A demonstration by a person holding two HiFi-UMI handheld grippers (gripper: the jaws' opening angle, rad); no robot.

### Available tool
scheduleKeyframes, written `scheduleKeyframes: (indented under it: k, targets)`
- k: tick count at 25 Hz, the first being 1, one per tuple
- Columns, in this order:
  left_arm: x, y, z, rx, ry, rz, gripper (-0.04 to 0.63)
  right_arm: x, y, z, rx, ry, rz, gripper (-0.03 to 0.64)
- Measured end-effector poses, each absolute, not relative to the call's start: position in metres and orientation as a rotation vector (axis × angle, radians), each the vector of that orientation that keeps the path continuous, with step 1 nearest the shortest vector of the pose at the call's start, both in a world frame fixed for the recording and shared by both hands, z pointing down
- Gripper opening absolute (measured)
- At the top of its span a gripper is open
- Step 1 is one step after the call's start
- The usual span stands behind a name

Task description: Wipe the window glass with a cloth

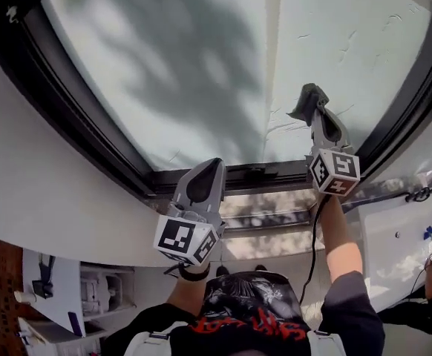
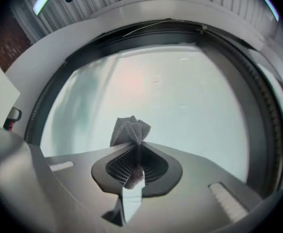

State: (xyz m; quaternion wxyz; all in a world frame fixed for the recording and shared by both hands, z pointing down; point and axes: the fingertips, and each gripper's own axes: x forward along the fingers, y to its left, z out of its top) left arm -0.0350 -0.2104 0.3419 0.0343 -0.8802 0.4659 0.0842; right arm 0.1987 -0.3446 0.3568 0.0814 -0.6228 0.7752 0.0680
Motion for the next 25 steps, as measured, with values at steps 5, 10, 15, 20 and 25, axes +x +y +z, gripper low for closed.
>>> scheduleKeyframes:
  k: [5, 10, 15, 20, 25]
  targets:
    - [0.024, -0.202, 0.344, -2.778, 1.280, 0.220, -0.017, 0.381, -0.355, 0.397, -2.306, 1.980, 0.077, 0.026]
    - [0.017, -0.197, 0.343, -2.745, 1.355, 0.228, -0.017, 0.407, -0.342, 0.420, -2.307, 1.818, -0.032, 0.026]
    - [-0.037, -0.191, 0.354, -2.638, 1.558, 0.240, -0.017, 0.181, -0.330, 0.401, -1.781, 2.252, 0.153, 0.026]
    - [-0.114, -0.171, 0.346, -2.481, 1.759, 0.251, -0.017, -0.089, -0.298, 0.407, -1.110, 2.678, 0.085, 0.026]
    - [-0.185, -0.139, 0.338, -2.324, 1.931, 0.292, -0.017, -0.250, -0.288, 0.432, -0.710, 2.902, -0.191, 0.026]
